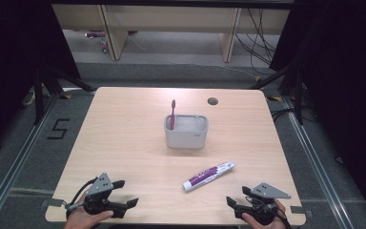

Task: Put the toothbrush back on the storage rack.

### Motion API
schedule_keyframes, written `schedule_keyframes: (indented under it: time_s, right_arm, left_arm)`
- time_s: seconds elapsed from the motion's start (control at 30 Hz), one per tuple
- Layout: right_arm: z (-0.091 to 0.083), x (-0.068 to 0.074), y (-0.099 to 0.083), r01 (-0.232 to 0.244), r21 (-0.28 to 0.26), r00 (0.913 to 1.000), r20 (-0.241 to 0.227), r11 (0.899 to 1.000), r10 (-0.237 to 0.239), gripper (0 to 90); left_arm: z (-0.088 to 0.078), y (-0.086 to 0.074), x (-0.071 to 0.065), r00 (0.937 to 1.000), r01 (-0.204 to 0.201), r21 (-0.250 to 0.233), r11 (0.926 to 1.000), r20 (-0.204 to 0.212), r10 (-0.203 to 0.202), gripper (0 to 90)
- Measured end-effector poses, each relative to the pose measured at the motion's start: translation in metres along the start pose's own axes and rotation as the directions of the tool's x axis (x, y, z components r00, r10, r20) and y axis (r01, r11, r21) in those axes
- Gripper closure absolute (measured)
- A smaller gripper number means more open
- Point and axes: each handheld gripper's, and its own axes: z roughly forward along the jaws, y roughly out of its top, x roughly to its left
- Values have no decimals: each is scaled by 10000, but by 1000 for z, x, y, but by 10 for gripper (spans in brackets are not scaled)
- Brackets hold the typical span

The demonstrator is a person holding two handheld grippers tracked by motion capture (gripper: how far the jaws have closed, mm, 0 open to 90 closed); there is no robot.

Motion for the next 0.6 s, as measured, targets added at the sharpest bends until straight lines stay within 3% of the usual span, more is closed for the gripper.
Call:
schedule_keyframes:
  time_s: [0.03,0.27,0.3,0.37,0.43,0.47,0.6]
  right_arm:
    - [1,-2,0,49,-40,9998,-167,10000,-49,271]
    - [0,-2,0,304,35,9994,149,9995,-305,271]
    - [1,-1,0,154,114,9999,34,9998,-154,271]
    - [1,-1,1,400,-28,9991,119,9992,-400,271]
    - [2,1,0,118,0,9999,2,9999,-118,271]
    - [3,-1,0,386,-57,9992,-35,9992,-387,271]
    - [1,-1,0,523,13,9986,99,9986,-523,271]
  left_arm:
    - [-2,-1,-1,10000,14,112,9999,-58,-13,161]
    - [-11,-10,-4,9998,-192,176,9997,1,192,161]
    - [-12,-11,-4,9998,-175,199,9996,-65,176,161]
    - [-14,-13,-5,9998,-174,180,9997,-124,176,161]
    - [-16,-15,-5,9997,-201,138,9997,-96,202,160]
    - [-19,-14,-5,9994,-301,395,9988,-138,307,161]
    - [-20,-17,-10,9968,-774,636,9950,-148,785,161]
